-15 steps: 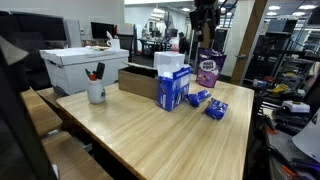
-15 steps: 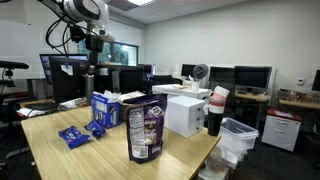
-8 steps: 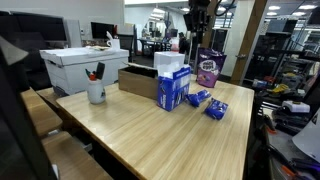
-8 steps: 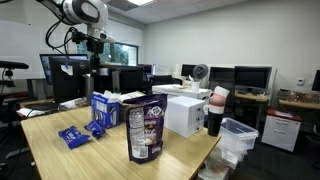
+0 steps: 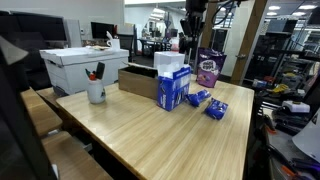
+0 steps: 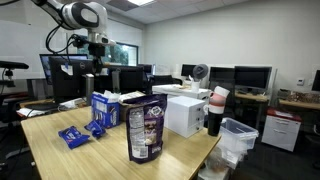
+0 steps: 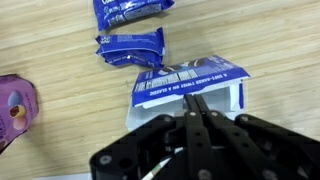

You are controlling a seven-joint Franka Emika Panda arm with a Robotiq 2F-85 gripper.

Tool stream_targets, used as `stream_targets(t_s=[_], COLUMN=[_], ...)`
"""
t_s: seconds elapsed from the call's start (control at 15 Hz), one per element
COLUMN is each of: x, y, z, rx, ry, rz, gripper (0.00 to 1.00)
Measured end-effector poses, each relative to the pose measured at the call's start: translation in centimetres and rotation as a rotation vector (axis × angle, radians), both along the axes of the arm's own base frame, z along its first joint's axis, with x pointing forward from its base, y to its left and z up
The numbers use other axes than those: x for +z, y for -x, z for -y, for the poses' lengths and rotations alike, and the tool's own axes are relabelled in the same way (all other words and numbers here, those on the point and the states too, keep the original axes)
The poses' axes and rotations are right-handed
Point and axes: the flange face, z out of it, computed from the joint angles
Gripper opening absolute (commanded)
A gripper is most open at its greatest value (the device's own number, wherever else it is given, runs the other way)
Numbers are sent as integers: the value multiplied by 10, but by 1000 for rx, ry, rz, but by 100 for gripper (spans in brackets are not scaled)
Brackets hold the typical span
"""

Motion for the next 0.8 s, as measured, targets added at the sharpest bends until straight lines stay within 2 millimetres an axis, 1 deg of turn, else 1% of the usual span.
stream_targets(t_s=[0.07, 0.27, 0.33, 0.47, 0.6, 0.67, 0.73, 0.8], x=[-2, -5, -5, -7, -7, -7, -6, -6], y=[0, 1, 2, 4, 8, 9, 11, 13], z=[0, -1, -2, -4, -6, -6, -7, -8], rx=[0, 23, 46, 112, 176, 205, 237, 271], ry=[0, 0, 1, 2, 7, 7, 6, 4], rz=[4, 0, -4, -20, -39, -45, -50, -54], gripper=[9, 3, 2, 2, 4, 7, 29, 31])
